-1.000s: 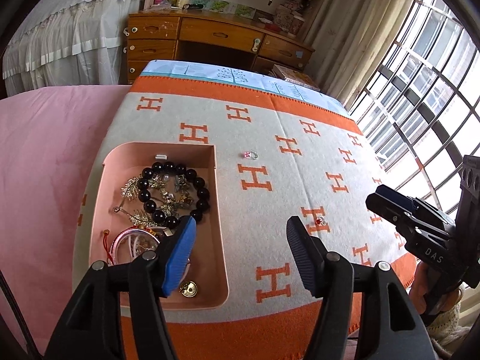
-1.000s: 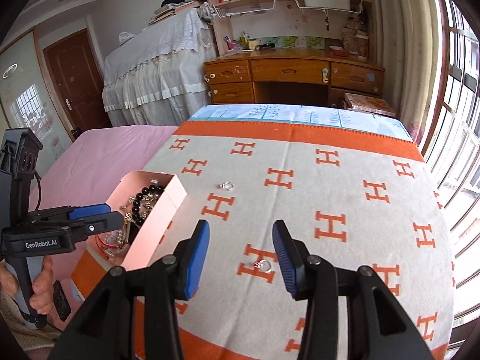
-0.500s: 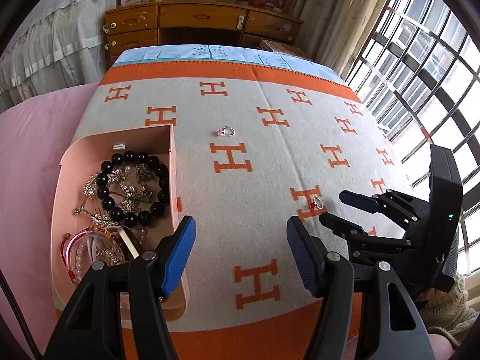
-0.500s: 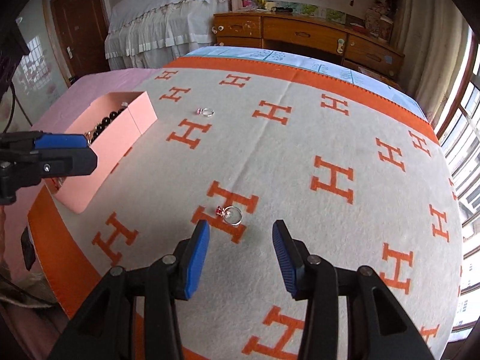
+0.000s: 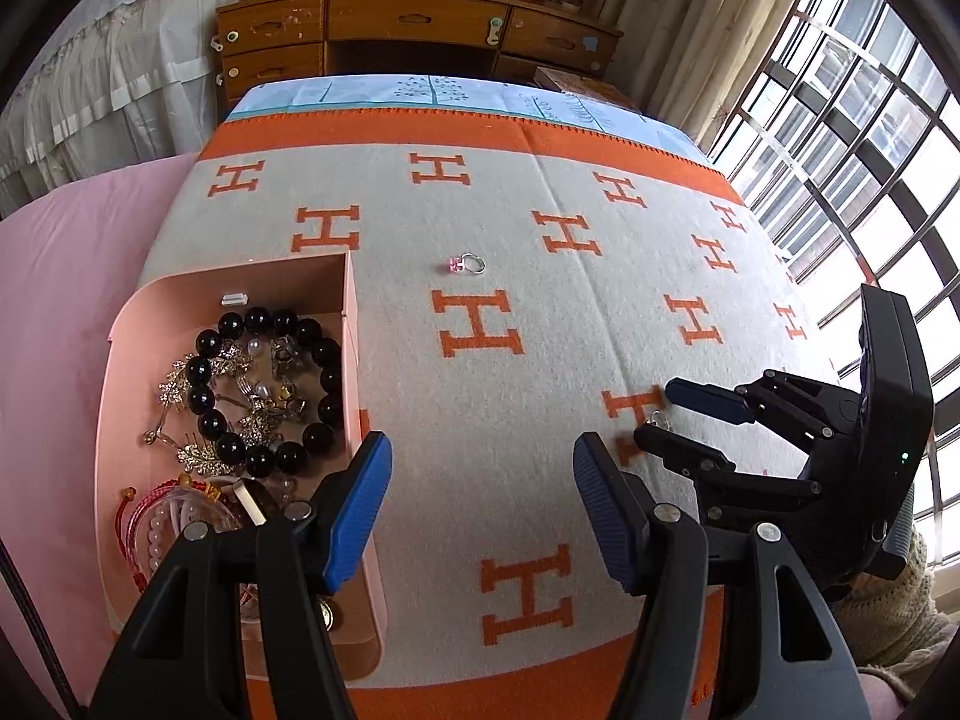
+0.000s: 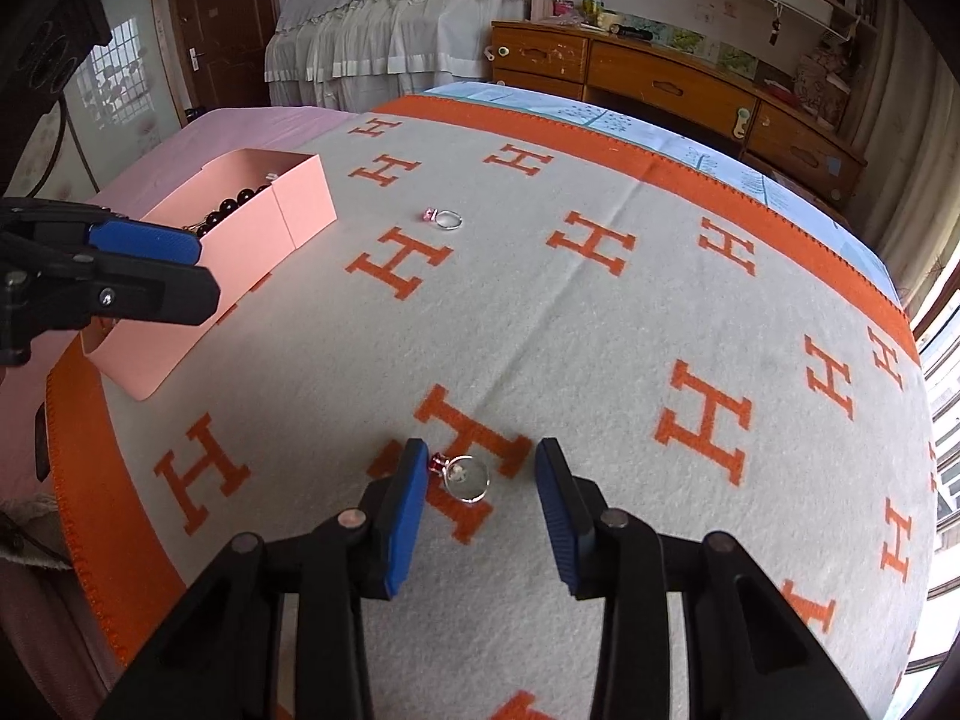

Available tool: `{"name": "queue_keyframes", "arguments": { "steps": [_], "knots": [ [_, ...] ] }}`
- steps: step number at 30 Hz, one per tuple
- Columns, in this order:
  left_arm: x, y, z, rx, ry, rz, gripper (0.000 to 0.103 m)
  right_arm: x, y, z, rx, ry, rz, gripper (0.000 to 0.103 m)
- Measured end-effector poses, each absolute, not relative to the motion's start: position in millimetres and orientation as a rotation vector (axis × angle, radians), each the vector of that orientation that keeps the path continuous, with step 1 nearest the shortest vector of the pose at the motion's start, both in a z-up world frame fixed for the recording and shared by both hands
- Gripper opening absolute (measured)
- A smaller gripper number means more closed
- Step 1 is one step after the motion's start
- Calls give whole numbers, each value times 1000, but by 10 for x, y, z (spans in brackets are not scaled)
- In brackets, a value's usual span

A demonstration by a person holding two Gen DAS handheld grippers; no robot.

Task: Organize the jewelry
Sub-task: 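Reach the right tool to the silver ring and grasp it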

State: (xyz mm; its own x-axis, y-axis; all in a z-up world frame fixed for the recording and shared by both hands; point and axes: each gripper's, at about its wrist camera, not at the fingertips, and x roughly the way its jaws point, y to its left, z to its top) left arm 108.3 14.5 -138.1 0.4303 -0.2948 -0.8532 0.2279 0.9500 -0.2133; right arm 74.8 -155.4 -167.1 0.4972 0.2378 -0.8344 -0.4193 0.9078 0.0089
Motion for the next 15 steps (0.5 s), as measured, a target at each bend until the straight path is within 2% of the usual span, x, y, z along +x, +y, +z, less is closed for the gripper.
{"name": "queue_keyframes", "arguments": {
  "steps": [1,3,15],
  "knots": [
    [1095,149,-1381,-72,1078,-326,61,746,-1558,-1669,-208,972,407,31],
    [1115,136,-1389,-73,1082,-327,61,754,-1574,-1664,-207,971,412,20],
    [1249,90,-1324,-30,1085,-332,61,767,-1624,-1628,-178,968,398,20]
  ]
}}
